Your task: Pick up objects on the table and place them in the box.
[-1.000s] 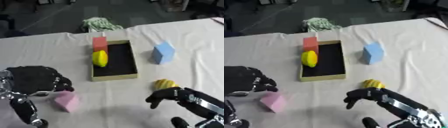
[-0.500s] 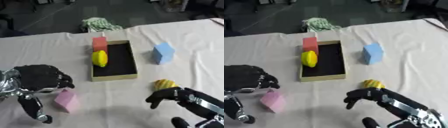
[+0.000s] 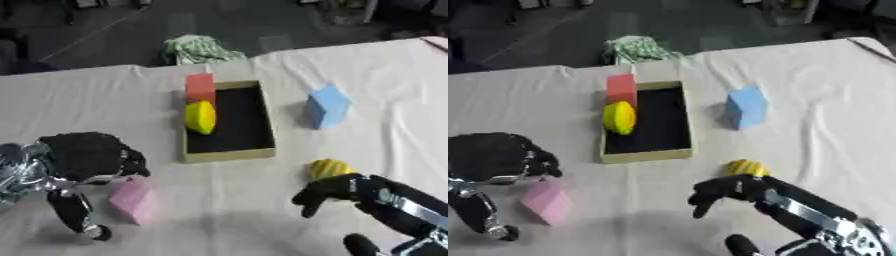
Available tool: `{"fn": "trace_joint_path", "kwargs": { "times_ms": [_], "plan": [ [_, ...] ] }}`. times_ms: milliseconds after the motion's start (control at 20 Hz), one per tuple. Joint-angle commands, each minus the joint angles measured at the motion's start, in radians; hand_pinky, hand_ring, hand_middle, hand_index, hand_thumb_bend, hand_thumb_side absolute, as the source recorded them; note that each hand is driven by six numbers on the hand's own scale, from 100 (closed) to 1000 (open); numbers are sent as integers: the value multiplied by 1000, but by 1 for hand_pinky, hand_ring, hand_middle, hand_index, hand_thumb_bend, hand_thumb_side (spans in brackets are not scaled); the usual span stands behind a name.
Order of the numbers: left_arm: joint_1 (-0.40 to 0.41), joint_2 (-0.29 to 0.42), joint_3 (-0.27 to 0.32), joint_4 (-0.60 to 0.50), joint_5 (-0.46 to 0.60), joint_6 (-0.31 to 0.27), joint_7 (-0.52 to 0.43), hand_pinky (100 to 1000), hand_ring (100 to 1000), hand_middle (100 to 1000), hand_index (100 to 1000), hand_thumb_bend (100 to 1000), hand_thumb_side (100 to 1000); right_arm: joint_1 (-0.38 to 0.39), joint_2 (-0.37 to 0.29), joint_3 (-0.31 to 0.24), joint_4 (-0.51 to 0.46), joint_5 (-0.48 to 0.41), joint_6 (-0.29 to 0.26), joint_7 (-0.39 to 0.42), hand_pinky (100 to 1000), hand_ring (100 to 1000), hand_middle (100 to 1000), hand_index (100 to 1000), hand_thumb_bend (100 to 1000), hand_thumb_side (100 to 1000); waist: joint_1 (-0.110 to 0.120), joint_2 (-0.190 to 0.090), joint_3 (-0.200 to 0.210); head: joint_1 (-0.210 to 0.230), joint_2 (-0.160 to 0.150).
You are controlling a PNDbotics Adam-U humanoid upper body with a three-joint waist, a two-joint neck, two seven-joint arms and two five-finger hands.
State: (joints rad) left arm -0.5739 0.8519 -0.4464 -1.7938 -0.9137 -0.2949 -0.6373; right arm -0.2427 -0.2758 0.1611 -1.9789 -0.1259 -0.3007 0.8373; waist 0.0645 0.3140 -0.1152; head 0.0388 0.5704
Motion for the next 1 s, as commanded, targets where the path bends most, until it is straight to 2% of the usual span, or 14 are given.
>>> {"fn": "trace_joint_path", "kwargs": {
  "times_ms": [50, 550, 700, 1000],
  "plan": [
    [-18, 11, 7, 5, -6, 5, 37, 766, 745, 775, 870, 577, 492, -9, -2, -2, -21, -7, -5, 4, 813, 838, 692, 938, 100, 436, -4, -18, 2, 0, -9],
    [-20, 4, 1, 21, -39, 11, 121, 722, 648, 640, 766, 566, 488, -8, -3, -2, -21, -7, -4, 4, 813, 837, 692, 938, 100, 435, -5, -18, 3, 0, -6],
    [-24, 1, -2, 28, -46, 7, 130, 720, 647, 640, 763, 576, 494, -8, -3, -1, -21, -7, -4, 5, 813, 837, 692, 938, 100, 435, -5, -18, 4, 1, -5],
    [-34, -2, -12, 34, -59, -12, 111, 735, 692, 698, 799, 605, 511, -6, -3, 0, -21, -7, -4, 6, 813, 837, 692, 938, 100, 434, -5, -19, 5, 1, -2]
  ]
}}
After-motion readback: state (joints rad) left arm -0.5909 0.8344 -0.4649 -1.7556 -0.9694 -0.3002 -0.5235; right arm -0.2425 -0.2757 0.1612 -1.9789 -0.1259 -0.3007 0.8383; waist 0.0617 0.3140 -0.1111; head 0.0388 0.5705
